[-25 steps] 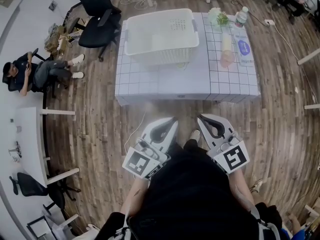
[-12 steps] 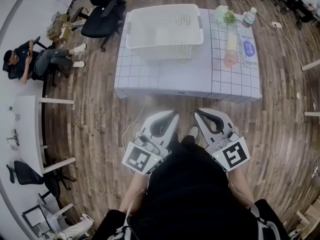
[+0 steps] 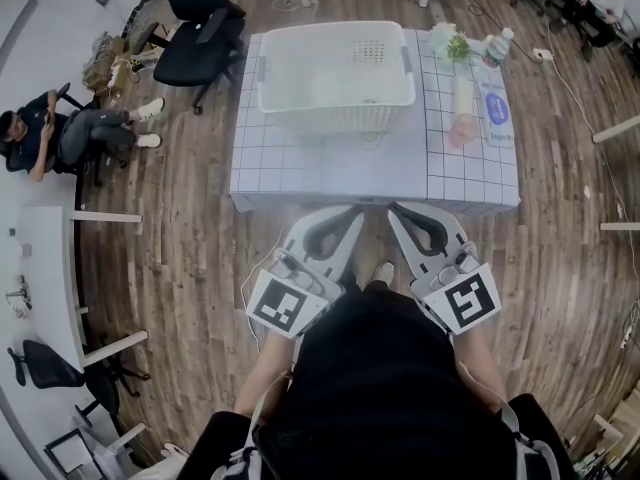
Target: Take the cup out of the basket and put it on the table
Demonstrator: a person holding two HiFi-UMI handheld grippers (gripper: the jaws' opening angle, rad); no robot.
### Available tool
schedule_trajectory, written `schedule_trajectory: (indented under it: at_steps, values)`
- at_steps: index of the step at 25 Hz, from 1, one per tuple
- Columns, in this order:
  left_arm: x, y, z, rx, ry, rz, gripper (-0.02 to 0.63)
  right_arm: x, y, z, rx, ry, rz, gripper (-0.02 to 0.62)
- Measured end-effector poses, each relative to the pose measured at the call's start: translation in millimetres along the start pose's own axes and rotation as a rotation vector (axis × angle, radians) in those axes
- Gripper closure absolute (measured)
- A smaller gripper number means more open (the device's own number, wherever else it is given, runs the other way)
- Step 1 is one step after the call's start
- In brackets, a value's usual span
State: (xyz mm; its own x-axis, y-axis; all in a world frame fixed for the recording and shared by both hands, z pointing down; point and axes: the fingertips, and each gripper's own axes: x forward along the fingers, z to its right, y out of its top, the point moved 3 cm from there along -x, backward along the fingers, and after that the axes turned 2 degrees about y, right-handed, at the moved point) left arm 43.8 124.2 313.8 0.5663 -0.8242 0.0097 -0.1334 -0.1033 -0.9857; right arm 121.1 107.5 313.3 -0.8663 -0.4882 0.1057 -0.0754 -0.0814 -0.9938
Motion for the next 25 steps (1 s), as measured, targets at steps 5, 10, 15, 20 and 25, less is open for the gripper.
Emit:
schedule_trajectory:
  at_steps: [5,10,15,20,25]
  values:
    - [1.1,5.2,-25.9,-0.009,-0.023,-0.004,0.595,23.1,-5.6,-1.4,-0.015,-0.008,-0.06,0.578]
    - [4.7,5.5,-53.0,-0.013,-0.032,-0.011,0.595,49.7,-1.7,2.9,-0.019,-0.029,-0.034,0.578]
    - [10.3,5.1,-82.6,-0.01,-0.051,-0.015,0.595,74.7,-4.8,12.7,-0.01,-0.055,-0.056,0.578]
    - [22.6,8.7,-113.6,-0.007,-0.08,-0.004,0.595,104.3,-6.0,26.5,0.001,-0.089,-0.059,0.578]
    - [33.4,9.7,-141.9,-0.017,-0.099,0.0,0.595,130.8,-8.6,39.3,0.004,-0.136,-0.067,0.578]
